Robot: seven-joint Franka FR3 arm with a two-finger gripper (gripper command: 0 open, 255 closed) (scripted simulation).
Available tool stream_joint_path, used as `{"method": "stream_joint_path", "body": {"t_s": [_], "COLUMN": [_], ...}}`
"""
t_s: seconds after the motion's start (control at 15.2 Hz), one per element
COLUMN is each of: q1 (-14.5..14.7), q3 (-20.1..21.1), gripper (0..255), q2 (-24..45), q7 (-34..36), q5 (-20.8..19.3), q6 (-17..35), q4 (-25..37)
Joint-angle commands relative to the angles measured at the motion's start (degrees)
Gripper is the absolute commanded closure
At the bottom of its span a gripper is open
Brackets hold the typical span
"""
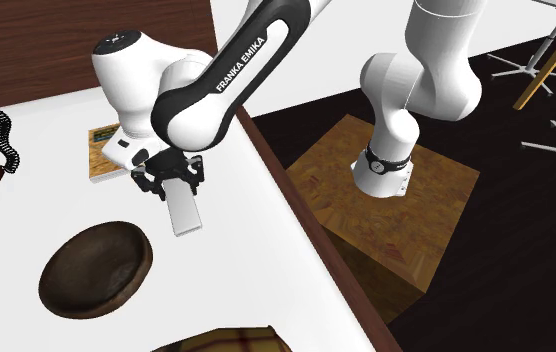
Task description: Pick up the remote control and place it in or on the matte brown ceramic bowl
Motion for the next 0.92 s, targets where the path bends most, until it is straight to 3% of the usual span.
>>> {"method": "stream_joint_path", "body": {"t_s": [0.0, 0.26, 0.86], "q1": [0.0, 0.0, 1.34], "q3": [0.01, 0.0, -1.45], "gripper": [255, 255, 255], "q2": [0.04, 0.02, -4.64], "q7": [0.02, 0.02, 2.99], "q5": [0.02, 0.01, -4.37], "q6": [0.0, 0.01, -5.89], "q4": [-0.04, -0.07, 2.39]}}
